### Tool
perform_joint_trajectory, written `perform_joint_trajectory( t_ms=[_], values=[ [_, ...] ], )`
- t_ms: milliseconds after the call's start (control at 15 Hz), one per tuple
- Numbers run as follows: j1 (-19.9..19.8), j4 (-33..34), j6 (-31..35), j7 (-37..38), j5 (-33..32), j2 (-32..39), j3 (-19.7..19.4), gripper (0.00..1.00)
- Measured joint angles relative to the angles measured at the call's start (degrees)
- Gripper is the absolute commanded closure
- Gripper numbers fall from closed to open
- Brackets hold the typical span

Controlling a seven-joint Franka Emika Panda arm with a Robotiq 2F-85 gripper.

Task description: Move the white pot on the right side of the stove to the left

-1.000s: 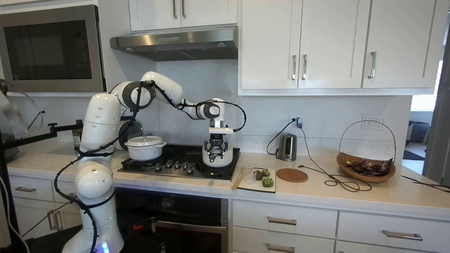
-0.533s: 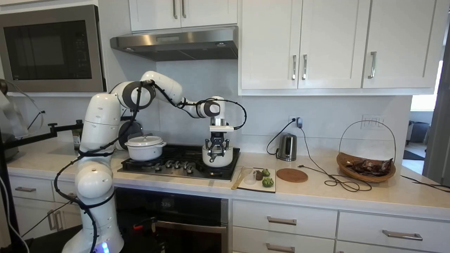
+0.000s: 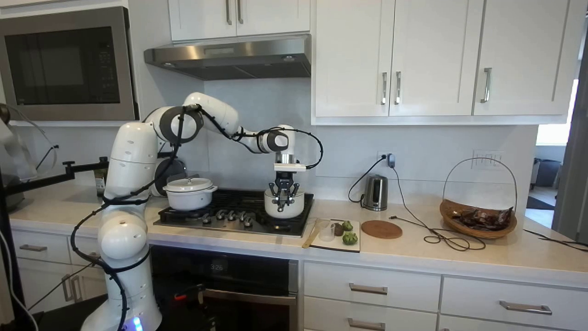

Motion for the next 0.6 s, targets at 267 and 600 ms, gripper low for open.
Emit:
perform_joint_trajectory(
  t_ms=[267, 600],
  values=[
    [0.0, 0.1, 0.0, 0.1, 0.0, 0.0, 0.0, 0.86],
    [0.0, 0.1, -0.1, 0.1, 0.0, 0.0, 0.0, 0.86]
  ],
)
